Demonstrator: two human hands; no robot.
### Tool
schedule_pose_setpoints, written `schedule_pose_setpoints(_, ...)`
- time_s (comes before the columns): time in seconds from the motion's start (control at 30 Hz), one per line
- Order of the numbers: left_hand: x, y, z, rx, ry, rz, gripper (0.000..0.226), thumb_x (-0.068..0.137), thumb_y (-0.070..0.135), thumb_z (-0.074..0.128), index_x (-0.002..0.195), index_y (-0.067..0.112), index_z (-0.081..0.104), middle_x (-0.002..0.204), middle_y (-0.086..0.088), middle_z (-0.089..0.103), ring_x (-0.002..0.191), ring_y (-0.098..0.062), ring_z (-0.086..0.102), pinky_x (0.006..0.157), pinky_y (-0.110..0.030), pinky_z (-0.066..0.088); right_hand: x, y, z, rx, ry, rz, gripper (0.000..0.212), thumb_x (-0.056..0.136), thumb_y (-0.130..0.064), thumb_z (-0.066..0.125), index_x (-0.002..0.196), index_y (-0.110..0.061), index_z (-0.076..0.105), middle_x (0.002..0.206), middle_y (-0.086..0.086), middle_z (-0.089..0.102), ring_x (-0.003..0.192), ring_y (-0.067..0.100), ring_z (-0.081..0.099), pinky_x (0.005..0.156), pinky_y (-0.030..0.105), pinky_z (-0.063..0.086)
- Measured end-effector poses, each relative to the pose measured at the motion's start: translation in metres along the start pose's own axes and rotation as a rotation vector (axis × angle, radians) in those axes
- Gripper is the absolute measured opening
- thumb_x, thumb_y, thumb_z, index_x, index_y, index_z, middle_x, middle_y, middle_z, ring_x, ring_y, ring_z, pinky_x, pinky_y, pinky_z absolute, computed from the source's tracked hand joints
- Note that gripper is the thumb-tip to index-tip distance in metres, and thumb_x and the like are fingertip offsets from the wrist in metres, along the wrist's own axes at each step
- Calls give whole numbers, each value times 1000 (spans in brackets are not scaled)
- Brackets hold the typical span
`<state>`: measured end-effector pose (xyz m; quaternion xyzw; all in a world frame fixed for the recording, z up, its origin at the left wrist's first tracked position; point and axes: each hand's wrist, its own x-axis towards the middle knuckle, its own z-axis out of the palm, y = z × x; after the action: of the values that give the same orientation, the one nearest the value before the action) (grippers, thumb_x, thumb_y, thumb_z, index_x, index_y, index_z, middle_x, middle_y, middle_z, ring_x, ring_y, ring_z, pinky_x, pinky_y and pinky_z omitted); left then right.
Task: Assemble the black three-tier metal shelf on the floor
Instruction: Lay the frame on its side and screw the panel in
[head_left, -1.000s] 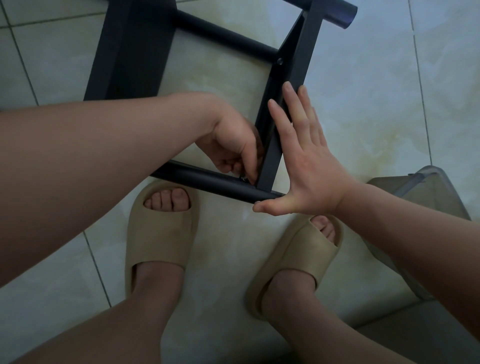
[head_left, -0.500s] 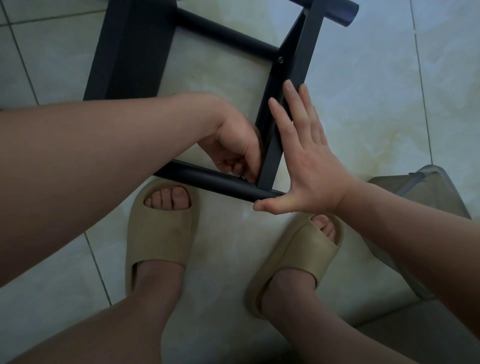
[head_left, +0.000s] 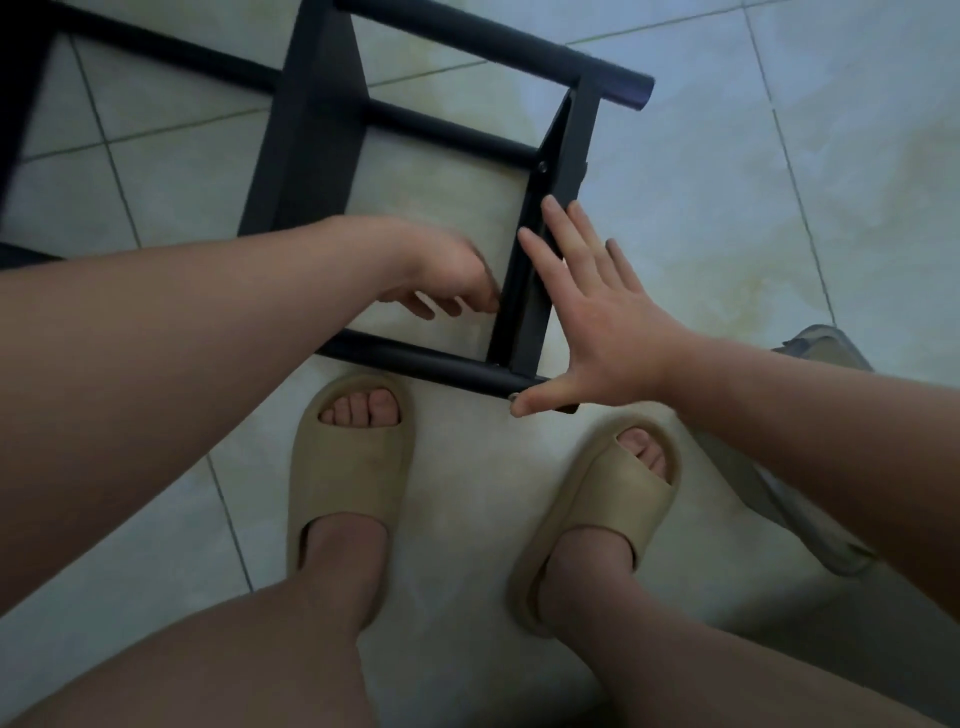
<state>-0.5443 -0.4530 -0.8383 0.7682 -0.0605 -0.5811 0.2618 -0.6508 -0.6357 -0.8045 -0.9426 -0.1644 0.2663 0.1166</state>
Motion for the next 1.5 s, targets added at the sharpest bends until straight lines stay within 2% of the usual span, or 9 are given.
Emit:
schedule_pose_setpoints(0.1,-22,1,-9,74,285,-24,28,92,26,67,118,18,69,118,-7,66,106,-27,62,90,-40,54,-5,-8,-31,61,-97,77,134,62,-89,60,163,-24,0,168,-3,-22,155,19,-18,125,48,-2)
schedule_pose_setpoints(0.2,-52,20,-24,116,475,81,16,93,24,64,107,22,71,118,-4,68,109,-26,62,87,-31,47,-10,-7,-61,166,23,172,103,84,-63,68,162,-25,13,170,0,10,155,22,12,125,43,17)
schedule_pose_setpoints(0.37,-64,55,-56,521,713,193,40,94,24,56,134,29,51,144,-3,49,136,-29,38,106,-44,39,6,15,-98,206,137,358,91,90,-49,70,161,-26,18,165,2,26,151,25,25,119,46,29)
schedule_pose_setpoints(0.6,-16,73,-105,862,726,133,51,98,17,48,146,25,34,149,-6,41,141,-30,29,110,-46,31,65,46,-118,223,146,338,105,81,-44,82,161,-31,15,164,-1,26,149,24,26,116,46,33)
schedule_pose_setpoints(0.77,12,72,-135,883,619,84,13,103,33,43,115,29,47,112,0,59,98,-26,48,85,-41,33,95,72,-115,213,29,331,113,74,-51,85,161,-28,17,159,-2,32,144,25,33,111,42,37)
schedule_pose_setpoints(0.93,0,64,-135,859,673,172,6,103,38,47,103,32,46,104,3,60,94,-24,52,79,-38,34,88,69,-119,120,33,335,115,67,-66,82,158,-30,23,144,-2,43,133,26,39,104,44,42)
schedule_pose_setpoints(1.27,-139,66,-89,804,864,229,12,98,40,58,108,37,53,109,3,61,103,-24,53,79,-38,30,-9,-21,-154,-164,283,315,74,88,-52,69,148,-27,35,135,0,48,121,25,46,96,37,45)
schedule_pose_setpoints(1.4,-189,56,-57,771,887,205,13,97,35,60,109,34,54,112,2,59,109,-26,53,81,-41,33,-43,-59,-159,-185,301,316,52,97,-41,57,143,-25,40,134,1,48,122,26,46,94,38,47)
schedule_pose_setpoints(1.5,-208,48,-32,738,894,160,16,98,28,59,113,31,55,113,0,57,108,-26,51,82,-41,33,-58,-77,-157,-151,269,316,54,98,-38,55,147,-25,36,138,1,46,126,26,44,98,39,46)
